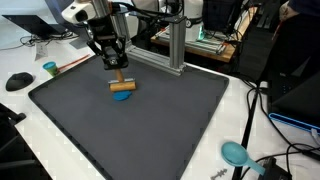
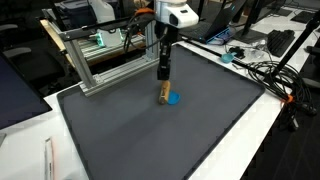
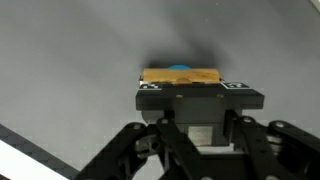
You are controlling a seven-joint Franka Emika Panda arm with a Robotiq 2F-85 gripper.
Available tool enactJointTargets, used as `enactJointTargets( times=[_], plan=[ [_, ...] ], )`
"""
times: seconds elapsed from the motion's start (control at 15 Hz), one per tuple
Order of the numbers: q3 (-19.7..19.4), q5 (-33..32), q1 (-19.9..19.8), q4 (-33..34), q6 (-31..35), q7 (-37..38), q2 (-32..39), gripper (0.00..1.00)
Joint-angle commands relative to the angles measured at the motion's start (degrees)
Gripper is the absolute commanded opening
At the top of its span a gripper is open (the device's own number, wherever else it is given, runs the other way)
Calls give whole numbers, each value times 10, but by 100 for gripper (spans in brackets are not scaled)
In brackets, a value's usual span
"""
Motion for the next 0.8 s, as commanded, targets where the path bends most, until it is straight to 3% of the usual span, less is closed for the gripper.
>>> enactJointTargets(
  times=[0.0, 0.4, 0.73],
  plan=[
    [-16, -31, -9, -40, -32, 4, 11, 22],
    [-32, -53, -8, -20, -107, 32, 13, 22],
    [-37, -12, -25, 1, -132, 84, -1, 22]
  ],
)
